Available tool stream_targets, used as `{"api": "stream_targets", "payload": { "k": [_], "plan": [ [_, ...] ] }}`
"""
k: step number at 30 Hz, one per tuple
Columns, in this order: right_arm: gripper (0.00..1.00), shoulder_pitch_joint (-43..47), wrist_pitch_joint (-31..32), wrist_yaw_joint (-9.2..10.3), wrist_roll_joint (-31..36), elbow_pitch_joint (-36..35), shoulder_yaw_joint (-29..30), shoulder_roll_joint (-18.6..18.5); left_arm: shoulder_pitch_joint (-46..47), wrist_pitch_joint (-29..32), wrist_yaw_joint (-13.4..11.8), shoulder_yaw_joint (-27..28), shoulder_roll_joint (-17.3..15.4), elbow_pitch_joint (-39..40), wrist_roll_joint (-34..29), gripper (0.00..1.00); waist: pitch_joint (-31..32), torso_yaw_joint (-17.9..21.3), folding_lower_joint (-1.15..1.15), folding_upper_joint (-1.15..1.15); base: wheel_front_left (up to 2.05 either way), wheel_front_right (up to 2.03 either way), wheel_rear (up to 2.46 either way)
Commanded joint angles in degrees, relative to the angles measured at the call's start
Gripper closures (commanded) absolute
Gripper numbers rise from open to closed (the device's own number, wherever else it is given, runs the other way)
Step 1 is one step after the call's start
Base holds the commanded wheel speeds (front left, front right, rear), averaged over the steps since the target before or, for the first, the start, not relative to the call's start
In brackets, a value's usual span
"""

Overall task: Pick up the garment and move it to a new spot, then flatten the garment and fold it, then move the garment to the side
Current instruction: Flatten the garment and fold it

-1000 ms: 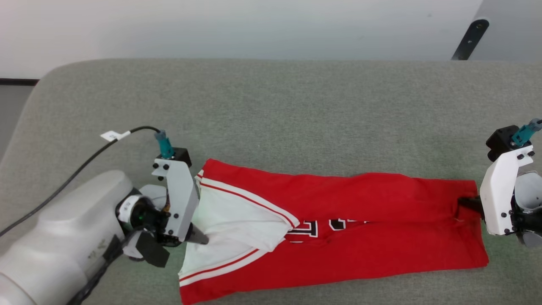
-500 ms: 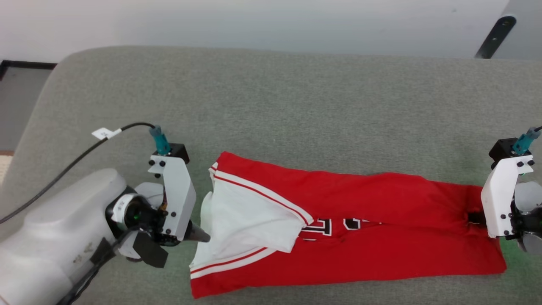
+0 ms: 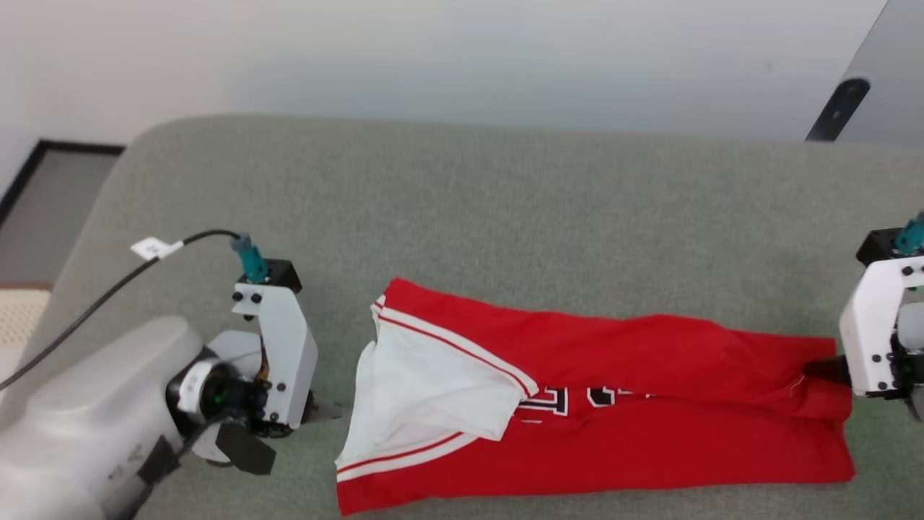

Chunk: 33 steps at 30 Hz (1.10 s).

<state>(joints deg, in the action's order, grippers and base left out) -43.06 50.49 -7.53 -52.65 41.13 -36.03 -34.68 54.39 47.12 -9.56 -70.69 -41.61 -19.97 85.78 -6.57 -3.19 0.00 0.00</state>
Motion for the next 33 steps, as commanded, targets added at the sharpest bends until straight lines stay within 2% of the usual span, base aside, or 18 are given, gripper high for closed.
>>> {"api": "stream_targets", "payload": {
  "k": [1, 6, 11, 15, 18, 22, 27, 33],
  "plan": [
    [0.0, 1.31, 0.02, 0.1, 0.29, -0.72, 0.88, -0.66, -1.58, -2.12, 0.59, 0.53, -0.41, 0.49, -0.64, 0.0, 3.31, 0.21, 0.0, 0.0, 0.0, 0.0, 0.0],
    [0.0, 5.33, -3.07, 0.1, -0.07, -5.21, 3.87, -1.46, -4.75, -12.47, 2.09, 2.87, -1.97, 2.18, -2.45, 0.0, 7.49, 0.49, 0.0, 0.0, 0.0, 0.0, 0.0],
    [0.0, 11.8, -10.68, 0.1, 1.56, -13.76, 6.74, -2.16, -8.7, -27.48, 1.48, 6.01, -3.38, 4.69, -6.1, 0.0, 9.69, 0.34, 0.0, 0.0, 0.0, 0.0, 0.0],
    [0.0, 17.72, -22.38, 0.09, 5.55, -21.4, 8.49, -2.78, -13.06, -38.98, -0.22, 8.22, -4.39, 6.62, -8.27, 0.0, 11.06, -0.15, 0.0, 0.0, 0.0, 0.0, 0.0],
    [0.0, 21.91, -32.22, 0.09, 8.51, -25.81, 9.42, -1.57, -17.19, -47.2, -1.68, 10.04, -4.83, 7.95, -8.64, 0.0, 11.94, -0.44, 0.0, 0.0, 0.0, 0.0, 0.0],
    [0.0, 26.73, -43.83, 0.11, 12.36, -28.03, 11.44, 0.15, -22.05, -57.3, -3.83, 12.37, -5.35, 10.05, -9.61, 0.0, 12.98, -1.15, 0.0, 0.0, 0.0, 0.0, 0.0],
    [0.0, 32.22, -53.6, 0.1, 15.85, -27.5, 13.84, 3.24, -27.67, -62.18, -5.2, 15.03, -4.2, 13.23, -15.65, 0.0, 14.08, -2.45, 0.0, 0.0, 0.0, 0.0, 0.0],
    [0.0, 37.38, -59.18, 0.1, 17.61, -25.28, 16.55, 6.71, -37.57, -62.22, -6.16, 29.28, 1.62, 16.51, -28.89, 0.0, 15.46, -4.28, 0.0, 0.0, 0.0, 0.0, 0.0]
  ]
}}
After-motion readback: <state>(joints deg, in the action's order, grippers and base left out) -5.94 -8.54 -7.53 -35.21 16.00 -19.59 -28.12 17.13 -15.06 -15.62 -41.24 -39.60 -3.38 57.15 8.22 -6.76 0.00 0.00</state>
